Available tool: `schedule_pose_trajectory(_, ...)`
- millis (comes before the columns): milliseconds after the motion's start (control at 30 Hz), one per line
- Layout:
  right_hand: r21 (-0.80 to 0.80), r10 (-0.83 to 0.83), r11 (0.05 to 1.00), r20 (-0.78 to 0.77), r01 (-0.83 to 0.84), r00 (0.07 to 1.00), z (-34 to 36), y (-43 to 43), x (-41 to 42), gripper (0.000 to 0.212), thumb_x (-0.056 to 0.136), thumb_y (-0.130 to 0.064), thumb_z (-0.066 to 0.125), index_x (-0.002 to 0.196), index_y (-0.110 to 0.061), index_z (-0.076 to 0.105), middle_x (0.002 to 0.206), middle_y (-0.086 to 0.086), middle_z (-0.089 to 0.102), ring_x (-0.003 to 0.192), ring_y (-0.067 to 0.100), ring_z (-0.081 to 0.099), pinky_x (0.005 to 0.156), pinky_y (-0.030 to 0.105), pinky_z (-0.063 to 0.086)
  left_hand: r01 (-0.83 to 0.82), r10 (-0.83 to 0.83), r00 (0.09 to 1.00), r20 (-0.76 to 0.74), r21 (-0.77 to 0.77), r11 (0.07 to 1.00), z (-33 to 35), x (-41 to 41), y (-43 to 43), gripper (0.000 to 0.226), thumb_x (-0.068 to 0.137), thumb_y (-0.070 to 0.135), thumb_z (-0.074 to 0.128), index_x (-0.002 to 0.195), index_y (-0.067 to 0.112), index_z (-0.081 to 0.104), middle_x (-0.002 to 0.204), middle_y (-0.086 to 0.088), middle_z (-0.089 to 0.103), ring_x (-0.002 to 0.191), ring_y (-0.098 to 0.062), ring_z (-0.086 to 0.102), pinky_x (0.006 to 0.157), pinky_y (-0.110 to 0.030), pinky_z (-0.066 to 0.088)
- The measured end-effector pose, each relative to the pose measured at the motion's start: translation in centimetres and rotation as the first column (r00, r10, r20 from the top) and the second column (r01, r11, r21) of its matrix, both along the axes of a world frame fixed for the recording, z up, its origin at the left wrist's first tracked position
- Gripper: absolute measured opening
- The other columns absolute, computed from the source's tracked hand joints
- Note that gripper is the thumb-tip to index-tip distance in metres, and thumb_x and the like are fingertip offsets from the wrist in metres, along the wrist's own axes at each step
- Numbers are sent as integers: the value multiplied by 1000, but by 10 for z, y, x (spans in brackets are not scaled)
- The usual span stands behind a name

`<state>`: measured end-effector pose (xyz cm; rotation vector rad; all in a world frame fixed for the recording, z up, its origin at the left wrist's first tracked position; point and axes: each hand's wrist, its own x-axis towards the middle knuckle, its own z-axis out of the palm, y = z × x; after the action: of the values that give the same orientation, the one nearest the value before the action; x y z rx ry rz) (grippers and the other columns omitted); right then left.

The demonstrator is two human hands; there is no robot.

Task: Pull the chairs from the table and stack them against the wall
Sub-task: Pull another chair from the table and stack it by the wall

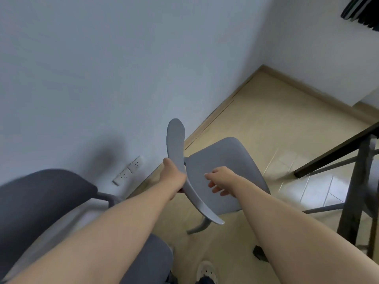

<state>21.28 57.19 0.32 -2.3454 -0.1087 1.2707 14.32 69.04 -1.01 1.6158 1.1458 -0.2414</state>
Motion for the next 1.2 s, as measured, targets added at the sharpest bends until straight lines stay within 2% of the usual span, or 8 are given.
schedule_pose_trajectory(167,8,17,1000,11,-17,1000,-6,15,-1,38,99,-30,42,126,-7,53,105,6,60,91,20,59,91,37,51,20,-22,1000,19,90,996,-2,1,27,35,85,-3,54,117,9,45,100,-6,50,87,-27,50,48,-28,48)
schedule_pose_trajectory(300,-9,-4,1000,22,4,1000,-6,21,-3,37,99,-27,41,125,-3,53,115,13,63,90,23,58,89,39,51,55,-54,998,-11,307,950,-7,13,70,26,81,3,55,107,5,59,106,-12,65,88,-31,60,66,-31,48)
schedule_pose_trajectory(400,-14,15,1000,16,-15,1000,-9,24,-5,38,100,-27,40,126,-2,52,120,14,63,91,23,58,85,36,49,-98,83,995,52,416,904,-4,21,100,17,80,1,54,90,2,68,100,-21,70,96,-40,65,70,-36,50)
schedule_pose_trajectory(500,-41,25,999,13,-25,1000,-12,30,-7,38,99,-25,40,125,-1,53,123,16,63,89,23,58,87,38,51,-240,216,970,111,287,928,-6,21,111,10,76,0,59,80,6,66,88,-21,64,83,-42,60,66,-36,49)
schedule_pose_trajectory(600,-40,50,998,10,-49,999,-12,43,-13,39,99,-27,40,126,-1,53,123,16,64,92,24,60,89,37,51,-119,121,993,-10,90,989,-18,11,104,34,78,-4,61,111,5,58,109,-15,62,99,-36,62,87,-44,57)
schedule_pose_trajectory(767,-16,74,997,-1,-74,997,-10,65,-18,41,99,-29,41,130,-5,51,124,13,63,96,23,61,94,38,50,-20,24,999,-22,158,987,-19,6,117,34,79,-10,57,112,1,59,117,-19,62,103,-39,62,88,-49,57)
schedule_pose_trajectory(967,-41,98,994,-17,-99,995,-13,73,-24,38,99,-27,41,125,-3,54,123,14,63,89,22,58,86,38,51,183,-127,980,-152,450,874,-6,-2,168,27,82,0,61,108,-3,63,113,-21,66,105,-36,64,84,-40,53)
schedule_pose_trajectory(1200,-50,109,992,-48,-112,993,-32,90,-25,37,98,-27,42,122,-1,55,98,7,57,84,23,56,72,32,42,283,-178,958,-225,636,718,-9,-14,232,24,83,1,57,106,0,60,114,-24,65,107,-40,62,84,-39,50)
